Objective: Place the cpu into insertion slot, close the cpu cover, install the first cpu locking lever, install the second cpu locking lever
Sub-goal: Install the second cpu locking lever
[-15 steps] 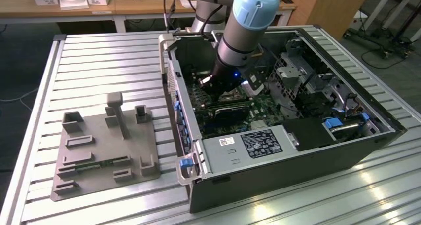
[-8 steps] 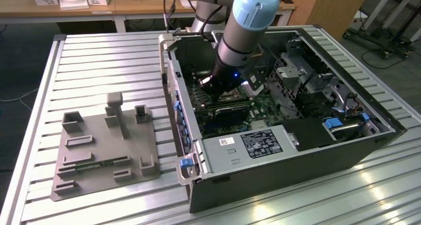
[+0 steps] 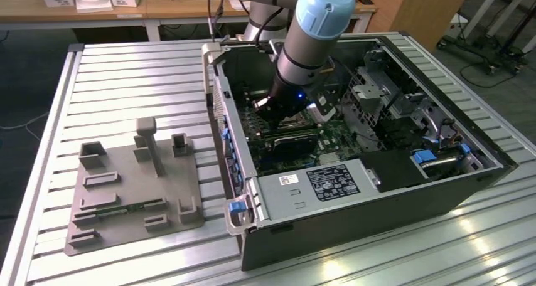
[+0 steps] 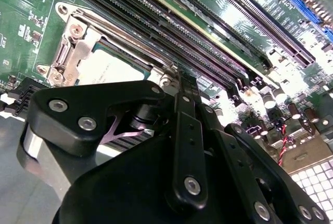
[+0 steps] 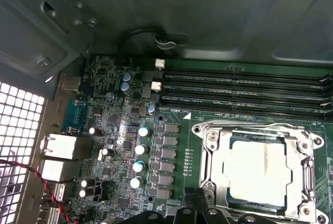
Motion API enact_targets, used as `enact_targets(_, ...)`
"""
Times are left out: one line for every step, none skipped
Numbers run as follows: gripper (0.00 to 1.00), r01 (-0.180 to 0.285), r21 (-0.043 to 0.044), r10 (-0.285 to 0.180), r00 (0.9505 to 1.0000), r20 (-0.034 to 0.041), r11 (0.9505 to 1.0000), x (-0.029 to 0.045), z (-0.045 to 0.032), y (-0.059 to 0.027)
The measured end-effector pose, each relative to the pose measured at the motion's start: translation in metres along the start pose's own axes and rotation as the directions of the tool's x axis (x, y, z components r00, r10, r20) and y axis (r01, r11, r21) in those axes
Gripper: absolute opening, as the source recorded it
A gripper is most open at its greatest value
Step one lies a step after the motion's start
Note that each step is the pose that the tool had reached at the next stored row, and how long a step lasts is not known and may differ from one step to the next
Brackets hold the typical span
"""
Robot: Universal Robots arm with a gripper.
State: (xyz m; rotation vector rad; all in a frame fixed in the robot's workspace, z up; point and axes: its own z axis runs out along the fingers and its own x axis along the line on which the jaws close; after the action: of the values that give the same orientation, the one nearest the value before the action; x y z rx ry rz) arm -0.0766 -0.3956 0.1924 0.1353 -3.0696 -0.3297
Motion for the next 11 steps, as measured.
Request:
enact_targets(0.10,0.000,0.0009,0.000,1.0000,-0.0001,1.0000,0.0000,0.0000,0.0000)
enact_targets(0.10,0.000,0.0038,0.000,1.0000,-0.0002,1.0000,0.0000,-0.0001,0.0001)
enact_targets(0.10,-0.001,0.0098,0.001,1.0000,-0.0005,1.0000,0.0000,-0.0002,0.0002)
enact_targets(0.10,-0.001,0.0170,0.001,1.0000,-0.0011,0.9999,0.0000,-0.0003,0.0003)
enact_targets(0.10,-0.002,0.0250,0.002,1.0000,-0.0018,0.9997,0.0000,-0.0007,0.0002)
enact_targets(0.10,-0.002,0.0308,0.002,1.0000,-0.0023,0.9995,0.0000,-0.0010,0.0003)
enact_targets(0.10,-0.002,0.0365,0.002,1.0000,-0.0029,0.9993,0.0000,-0.0010,0.0004)
enact_targets(0.10,-0.002,0.0408,0.003,1.0000,-0.0031,0.9992,0.0000,-0.0011,0.0004)
enact_targets(0.10,-0.002,0.0416,0.002,1.0000,-0.0033,0.9991,0.0000,-0.0012,0.0005)
enact_targets(0.10,-0.002,0.0417,0.002,1.0000,-0.0033,0.9991,0.0000,-0.0016,0.0009)
enact_targets(0.10,-0.002,0.0418,0.003,1.0000,-0.0033,0.9991,0.0000,-0.0024,0.0013)
